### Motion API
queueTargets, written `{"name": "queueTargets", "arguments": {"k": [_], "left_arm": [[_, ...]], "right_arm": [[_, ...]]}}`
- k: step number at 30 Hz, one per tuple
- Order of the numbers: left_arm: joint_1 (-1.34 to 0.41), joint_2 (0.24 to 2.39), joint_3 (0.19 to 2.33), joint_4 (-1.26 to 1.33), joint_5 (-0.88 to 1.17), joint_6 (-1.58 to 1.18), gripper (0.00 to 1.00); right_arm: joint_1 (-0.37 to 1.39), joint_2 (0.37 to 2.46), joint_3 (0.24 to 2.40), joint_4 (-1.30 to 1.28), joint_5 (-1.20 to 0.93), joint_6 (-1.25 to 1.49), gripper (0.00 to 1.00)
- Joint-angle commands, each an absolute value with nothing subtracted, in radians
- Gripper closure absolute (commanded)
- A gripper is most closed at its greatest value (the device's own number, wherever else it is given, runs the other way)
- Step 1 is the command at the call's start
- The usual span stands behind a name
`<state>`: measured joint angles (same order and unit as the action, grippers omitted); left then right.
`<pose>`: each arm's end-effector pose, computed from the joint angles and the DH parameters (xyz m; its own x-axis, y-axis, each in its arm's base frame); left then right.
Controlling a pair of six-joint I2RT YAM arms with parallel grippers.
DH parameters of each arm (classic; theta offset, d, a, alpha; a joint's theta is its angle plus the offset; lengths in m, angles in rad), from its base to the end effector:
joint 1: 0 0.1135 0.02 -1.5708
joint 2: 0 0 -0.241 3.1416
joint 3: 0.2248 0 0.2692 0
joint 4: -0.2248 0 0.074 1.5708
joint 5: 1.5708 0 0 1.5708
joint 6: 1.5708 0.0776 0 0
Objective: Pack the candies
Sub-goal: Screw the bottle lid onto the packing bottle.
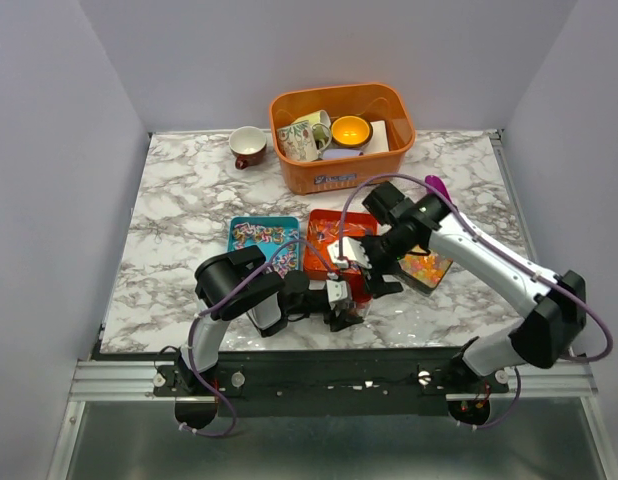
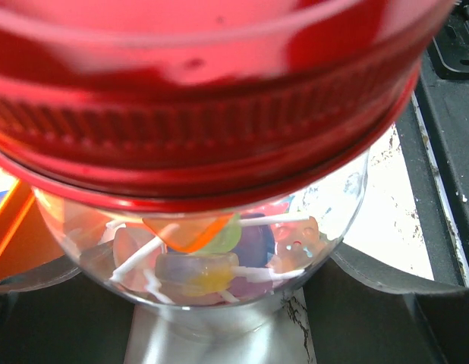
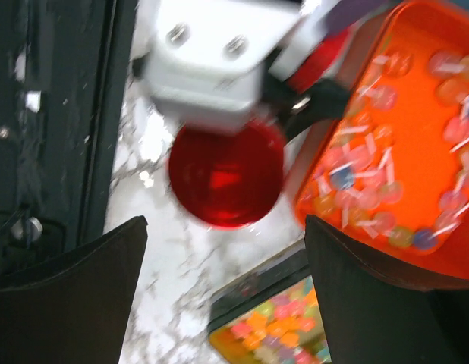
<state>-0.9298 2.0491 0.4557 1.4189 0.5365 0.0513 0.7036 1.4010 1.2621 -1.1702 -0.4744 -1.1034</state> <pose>0.1617 -0.2830 0.0393 -0.0529 0.1446 -0.9881 0.9939 0.1032 -0.0381 0.1940 0.2111 0.2360 0.2624 -0.8189 -0.5105 -0.9575 -0.2867 -0.0322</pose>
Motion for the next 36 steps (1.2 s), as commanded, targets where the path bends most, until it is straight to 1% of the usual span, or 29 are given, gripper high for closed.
{"name": "queueTargets", "arguments": {"k": [1,8,15,25,33,36], "left_arm": [[-0.936,2.045,0.448,1.417,0.505,0.092,1.0],[-0.937,2.042,0.449,1.414,0.492,0.098,1.0],[-0.931,2.048,0.453,1.414,0.471,0.083,1.0],[-0.914,2.056,0.46,1.41,0.448,0.054,1.0],[-0.907,2.065,0.469,1.402,0.446,0.048,1.0],[-0.907,2.062,0.463,1.41,0.469,0.051,1.0]], "right_arm": [[0.7,1.532,1.399,-1.222,-0.593,-1.176,0.1],[0.719,1.606,1.434,-1.336,-0.655,-1.261,0.1],[0.723,1.579,1.361,-1.322,-0.594,-1.289,0.1],[0.715,1.442,1.184,-1.273,-0.465,-1.246,0.1],[0.706,1.281,1.092,-1.279,-0.44,-1.109,0.1],[0.668,1.247,1.057,-1.23,-0.371,-1.077,0.1]]}}
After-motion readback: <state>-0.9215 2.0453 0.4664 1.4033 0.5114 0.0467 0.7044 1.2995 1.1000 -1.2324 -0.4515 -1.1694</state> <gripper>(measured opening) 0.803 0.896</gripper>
